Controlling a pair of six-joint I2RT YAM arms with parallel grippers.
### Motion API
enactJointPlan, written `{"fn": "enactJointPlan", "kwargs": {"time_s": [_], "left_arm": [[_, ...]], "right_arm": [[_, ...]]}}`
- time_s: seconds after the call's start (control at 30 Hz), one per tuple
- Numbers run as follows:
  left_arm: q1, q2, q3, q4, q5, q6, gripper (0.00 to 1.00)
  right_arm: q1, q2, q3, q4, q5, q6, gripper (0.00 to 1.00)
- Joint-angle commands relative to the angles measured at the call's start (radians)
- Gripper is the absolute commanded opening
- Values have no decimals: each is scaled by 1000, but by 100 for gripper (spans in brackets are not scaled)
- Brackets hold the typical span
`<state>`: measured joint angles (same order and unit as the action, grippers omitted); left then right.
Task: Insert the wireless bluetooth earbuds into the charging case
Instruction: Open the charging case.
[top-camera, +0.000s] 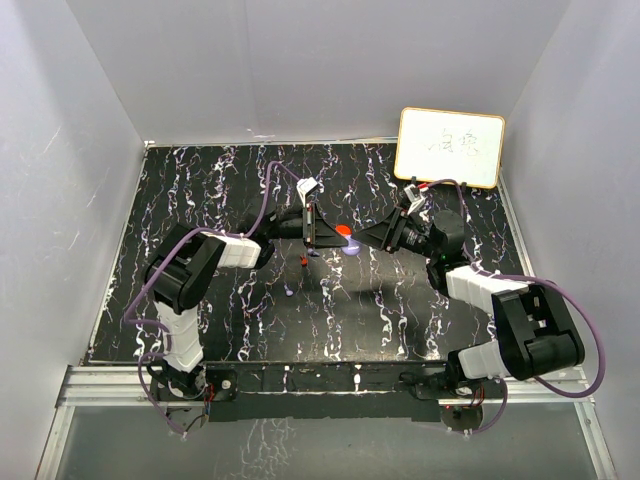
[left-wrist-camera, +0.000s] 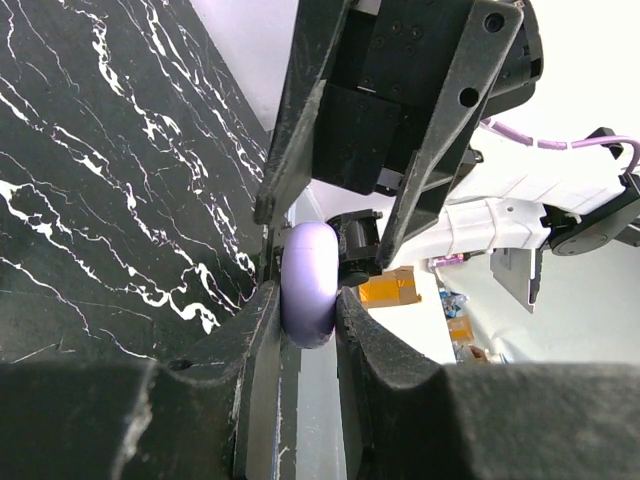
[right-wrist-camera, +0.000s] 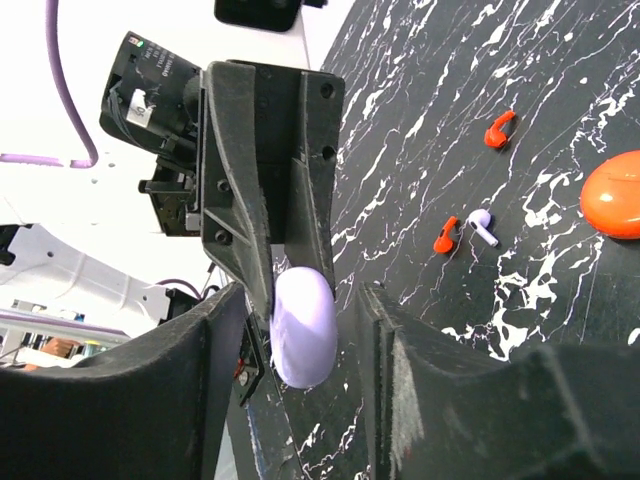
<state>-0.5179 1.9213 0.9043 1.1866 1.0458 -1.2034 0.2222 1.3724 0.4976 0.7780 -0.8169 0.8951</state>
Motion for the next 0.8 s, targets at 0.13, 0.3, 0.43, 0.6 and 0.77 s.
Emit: {"fn": "enactJointPlan", "kwargs": {"time_s": [0.13, 0.3, 0.43, 0.6, 0.77], "left_arm": [[0, -67, 24, -56, -44, 40, 0], [0, -89, 27, -88, -82, 46, 0], [-1, -101, 24, -90, -92, 42, 0], [-2, -109, 12, -82, -104, 34, 0], [-6, -112, 6, -83, -110, 31, 0]], "right_arm": [[-11, -9, -12, 124, -20, 43, 38], [-22, 4, -40, 159, -19, 65, 38], [-31, 36, -61, 236, -32, 108, 38], [-33, 81, -74, 340, -47, 167, 38], [-33, 105, -85, 401, -55, 200, 36]]}}
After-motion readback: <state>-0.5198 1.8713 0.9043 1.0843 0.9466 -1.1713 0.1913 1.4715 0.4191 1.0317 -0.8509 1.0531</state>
